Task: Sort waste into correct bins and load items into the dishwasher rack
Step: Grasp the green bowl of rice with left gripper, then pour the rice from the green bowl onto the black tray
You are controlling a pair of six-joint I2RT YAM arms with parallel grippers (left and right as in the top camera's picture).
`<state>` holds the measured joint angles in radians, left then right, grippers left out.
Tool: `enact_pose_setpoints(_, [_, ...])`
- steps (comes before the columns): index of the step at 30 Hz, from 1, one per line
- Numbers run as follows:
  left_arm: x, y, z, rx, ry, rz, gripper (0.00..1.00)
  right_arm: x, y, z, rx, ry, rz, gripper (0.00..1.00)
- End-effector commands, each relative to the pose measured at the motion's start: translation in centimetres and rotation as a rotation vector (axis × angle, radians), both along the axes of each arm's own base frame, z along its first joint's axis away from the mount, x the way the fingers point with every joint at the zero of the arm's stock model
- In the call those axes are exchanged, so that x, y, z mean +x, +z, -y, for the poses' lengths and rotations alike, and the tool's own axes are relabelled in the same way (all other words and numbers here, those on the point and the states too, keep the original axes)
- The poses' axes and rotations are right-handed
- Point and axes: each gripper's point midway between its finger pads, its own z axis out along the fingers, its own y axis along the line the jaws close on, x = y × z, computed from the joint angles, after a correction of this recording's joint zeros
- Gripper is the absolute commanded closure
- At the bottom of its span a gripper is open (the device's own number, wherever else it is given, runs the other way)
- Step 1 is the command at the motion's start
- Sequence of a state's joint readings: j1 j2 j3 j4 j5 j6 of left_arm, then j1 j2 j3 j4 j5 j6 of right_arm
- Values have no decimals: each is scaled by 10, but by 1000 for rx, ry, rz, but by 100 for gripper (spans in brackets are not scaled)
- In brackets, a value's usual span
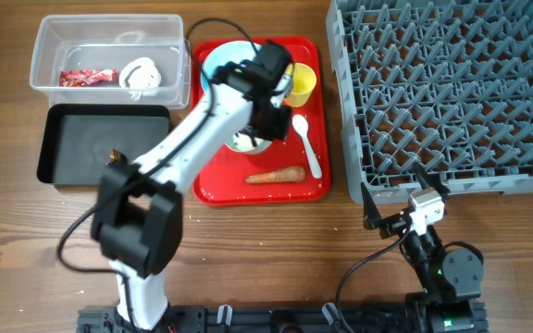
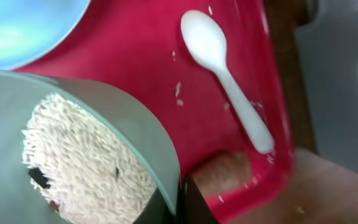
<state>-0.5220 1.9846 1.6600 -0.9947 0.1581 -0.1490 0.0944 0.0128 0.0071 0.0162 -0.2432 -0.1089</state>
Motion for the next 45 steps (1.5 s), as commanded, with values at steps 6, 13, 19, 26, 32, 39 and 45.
enact_pose_setpoints(6, [-1, 37, -91, -189, 227, -185, 96, -1, 3, -1, 5, 9, 11, 0])
enact_pose_setpoints(13, [4, 46, -146, -302, 291, -211, 96, -1, 3, -1, 5, 9, 11, 0])
enact_pose_setpoints(19, [3, 59, -184, -429, 318, -203, 96, -1, 3, -1, 5, 9, 11, 0])
enact_pose_setpoints(26, [9, 75, -241, -579, 390, -110, 96, -1, 3, -1, 5, 9, 11, 0])
enact_pose_setpoints(32, [8, 107, -238, -811, 323, -24, 96, -1, 3, -1, 5, 9, 11, 0])
enact_pose_setpoints(39, [6, 102, -266, -911, 419, 10, 96, -1, 3, -1, 5, 9, 11, 0])
enact_pose_setpoints(45, [3, 86, -276, -1033, 468, 57, 96, -1, 3, -1, 5, 9, 11, 0])
